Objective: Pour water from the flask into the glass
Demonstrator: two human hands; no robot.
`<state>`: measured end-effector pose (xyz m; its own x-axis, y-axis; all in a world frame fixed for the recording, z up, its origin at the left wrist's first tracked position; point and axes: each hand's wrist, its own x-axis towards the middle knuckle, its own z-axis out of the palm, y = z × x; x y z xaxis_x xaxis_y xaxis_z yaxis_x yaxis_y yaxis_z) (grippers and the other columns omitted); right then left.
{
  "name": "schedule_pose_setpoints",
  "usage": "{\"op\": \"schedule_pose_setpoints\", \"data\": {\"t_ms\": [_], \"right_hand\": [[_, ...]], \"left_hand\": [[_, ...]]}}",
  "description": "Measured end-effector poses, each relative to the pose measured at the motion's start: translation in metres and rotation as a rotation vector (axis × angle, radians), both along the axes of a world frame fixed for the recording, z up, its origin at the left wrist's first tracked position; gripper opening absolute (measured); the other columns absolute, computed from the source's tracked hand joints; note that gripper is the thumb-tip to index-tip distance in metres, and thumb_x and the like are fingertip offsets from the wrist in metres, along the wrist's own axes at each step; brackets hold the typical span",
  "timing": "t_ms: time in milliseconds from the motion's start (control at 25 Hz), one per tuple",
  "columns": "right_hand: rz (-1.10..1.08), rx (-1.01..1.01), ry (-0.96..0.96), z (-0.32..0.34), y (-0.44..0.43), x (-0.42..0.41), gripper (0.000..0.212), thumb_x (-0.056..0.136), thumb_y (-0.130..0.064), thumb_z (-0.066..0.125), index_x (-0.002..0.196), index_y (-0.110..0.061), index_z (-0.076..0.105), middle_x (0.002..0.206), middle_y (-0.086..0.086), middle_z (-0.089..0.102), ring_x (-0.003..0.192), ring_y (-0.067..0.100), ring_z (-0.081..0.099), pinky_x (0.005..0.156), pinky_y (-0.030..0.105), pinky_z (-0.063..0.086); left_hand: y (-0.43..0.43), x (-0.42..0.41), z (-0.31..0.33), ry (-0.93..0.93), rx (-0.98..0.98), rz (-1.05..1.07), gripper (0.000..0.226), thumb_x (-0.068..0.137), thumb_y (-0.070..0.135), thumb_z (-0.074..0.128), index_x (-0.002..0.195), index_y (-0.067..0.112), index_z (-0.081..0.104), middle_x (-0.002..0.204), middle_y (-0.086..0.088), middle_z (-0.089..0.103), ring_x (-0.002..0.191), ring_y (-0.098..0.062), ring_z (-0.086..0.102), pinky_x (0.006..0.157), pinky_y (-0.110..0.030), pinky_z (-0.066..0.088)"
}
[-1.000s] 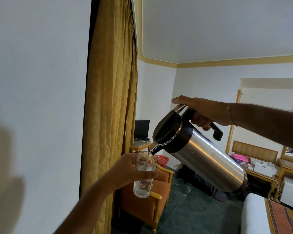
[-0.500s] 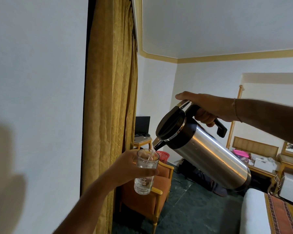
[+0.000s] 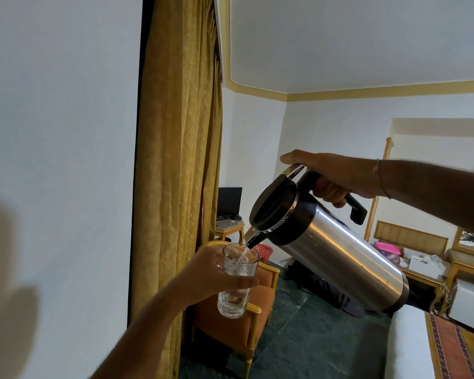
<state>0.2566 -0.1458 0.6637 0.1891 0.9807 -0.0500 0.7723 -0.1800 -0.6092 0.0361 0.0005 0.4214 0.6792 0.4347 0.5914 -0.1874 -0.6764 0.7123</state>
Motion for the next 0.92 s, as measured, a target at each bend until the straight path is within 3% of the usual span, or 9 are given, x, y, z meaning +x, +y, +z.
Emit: {"op": "schedule_pose_setpoints", "data": {"t_ms": [80,240,320,440,560,720,920], "right_hand": [[-0.002,-0.005,0.0,-0.002,0.0,0.0,0.072,0.064,-0.089,0.065,0.054,-0.02,0.046,0.048,-0.002,0.03,0.04,0.015,0.023,0.045,0.022,0.031],[-0.018,-0.02,-0.002,-0.005,-0.001,-0.002,0.074,0.059,-0.09,0.067,0.052,-0.02,0.044,0.05,-0.001,0.029,0.042,0.016,0.022,0.046,0.023,0.03],[-0.012,-0.016,0.011,-0.006,-0.003,-0.002,0.075,0.057,-0.091,0.069,0.055,-0.02,0.043,0.05,-0.001,0.028,0.042,0.016,0.021,0.047,0.024,0.029],[-0.013,0.008,0.083,-0.007,-0.012,0.004,0.074,0.059,-0.087,0.071,0.055,-0.02,0.04,0.049,-0.001,0.028,0.043,0.016,0.021,0.049,0.025,0.026],[-0.01,0.063,0.194,-0.016,-0.022,0.014,0.07,0.075,-0.079,0.066,0.052,-0.02,0.036,0.048,-0.003,0.027,0.042,0.016,0.02,0.05,0.025,0.024],[-0.013,0.135,0.389,-0.045,-0.035,0.022,0.071,0.079,-0.076,0.064,0.048,-0.02,0.033,0.044,-0.004,0.024,0.039,0.015,0.019,0.051,0.028,0.018],[-0.07,0.243,0.73,-0.096,-0.052,0.027,0.077,0.081,-0.081,0.056,0.044,-0.02,0.03,0.04,-0.005,0.024,0.034,0.014,0.021,0.045,0.023,0.021]], "left_hand": [[-0.002,-0.002,0.0,-0.001,-0.018,0.003,0.055,0.069,0.067,0.092,0.109,0.032,0.078,0.103,0.003,0.084,0.095,-0.023,0.085,0.082,-0.04,0.072],[-0.006,-0.002,0.003,0.014,0.045,0.02,0.026,0.081,0.047,0.093,0.101,0.048,0.076,0.095,0.018,0.084,0.092,-0.01,0.084,0.078,-0.022,0.066],[-0.008,-0.003,0.004,0.021,0.047,0.031,0.024,0.08,0.052,0.092,0.098,0.05,0.076,0.094,0.017,0.084,0.092,-0.012,0.083,0.078,-0.023,0.066],[-0.013,-0.005,0.004,0.006,0.004,0.013,0.04,0.074,0.066,0.089,0.101,0.039,0.078,0.094,0.01,0.085,0.09,-0.016,0.084,0.077,-0.027,0.067],[-0.016,-0.007,0.003,0.01,-0.037,0.012,0.047,0.073,0.061,0.093,0.106,0.031,0.078,0.099,0.003,0.086,0.092,-0.019,0.086,0.078,-0.029,0.069],[-0.021,-0.004,0.004,0.03,-0.006,0.037,0.038,0.079,0.049,0.09,0.102,0.021,0.078,0.096,-0.006,0.085,0.089,-0.024,0.086,0.081,-0.039,0.071],[-0.034,-0.002,-0.001,0.021,-0.065,0.048,0.031,0.075,0.044,0.093,0.1,0.037,0.076,0.094,0.012,0.084,0.092,-0.012,0.083,0.078,-0.025,0.064]]}}
